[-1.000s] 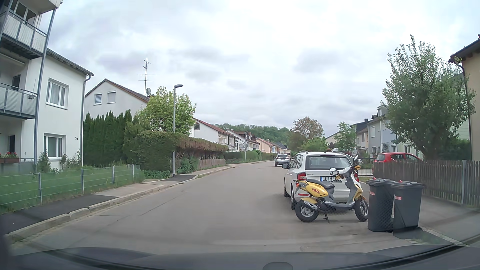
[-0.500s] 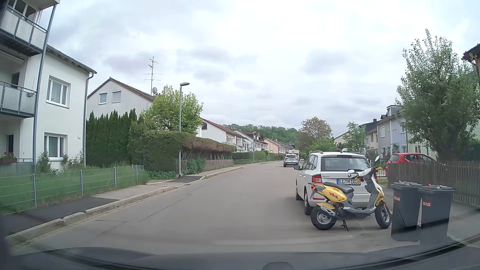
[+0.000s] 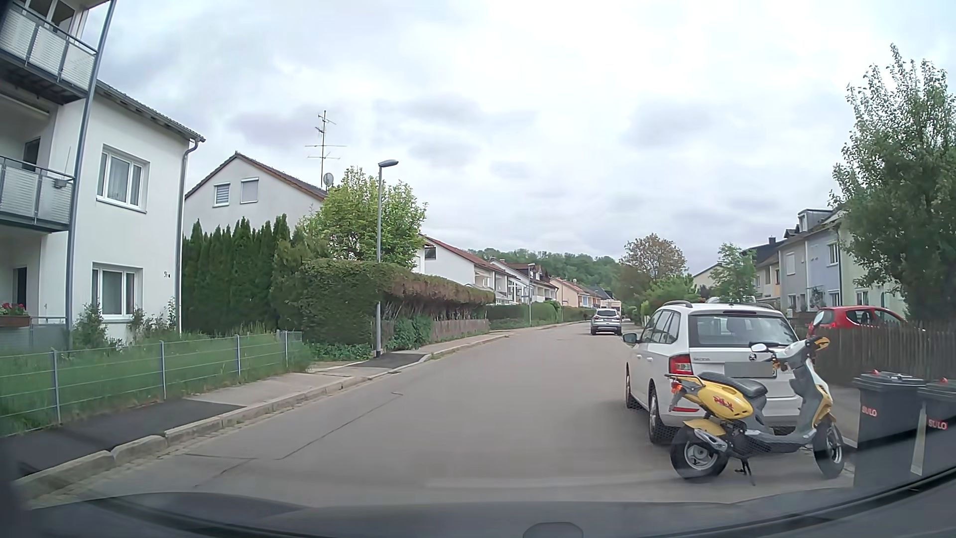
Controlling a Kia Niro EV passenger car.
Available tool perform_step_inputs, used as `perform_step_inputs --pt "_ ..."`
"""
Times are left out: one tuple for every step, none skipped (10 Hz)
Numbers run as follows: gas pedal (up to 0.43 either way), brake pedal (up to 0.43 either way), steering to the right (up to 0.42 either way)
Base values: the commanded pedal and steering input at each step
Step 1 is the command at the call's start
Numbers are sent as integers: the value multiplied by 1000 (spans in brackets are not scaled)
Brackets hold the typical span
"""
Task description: Follow the waypoints while adhering to traffic rules and regulations
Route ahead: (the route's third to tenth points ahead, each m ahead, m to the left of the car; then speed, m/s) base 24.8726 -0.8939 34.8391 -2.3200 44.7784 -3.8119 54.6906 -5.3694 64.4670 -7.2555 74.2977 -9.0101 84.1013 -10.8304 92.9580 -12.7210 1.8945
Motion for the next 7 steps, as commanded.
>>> perform_step_inputs --pt "118 0 -222" --pt "110 0 -212" --pt "110 0 -200" --pt "110 0 -189" --pt "110 0 -174" --pt "110 0 -156" --pt "110 0 -135"
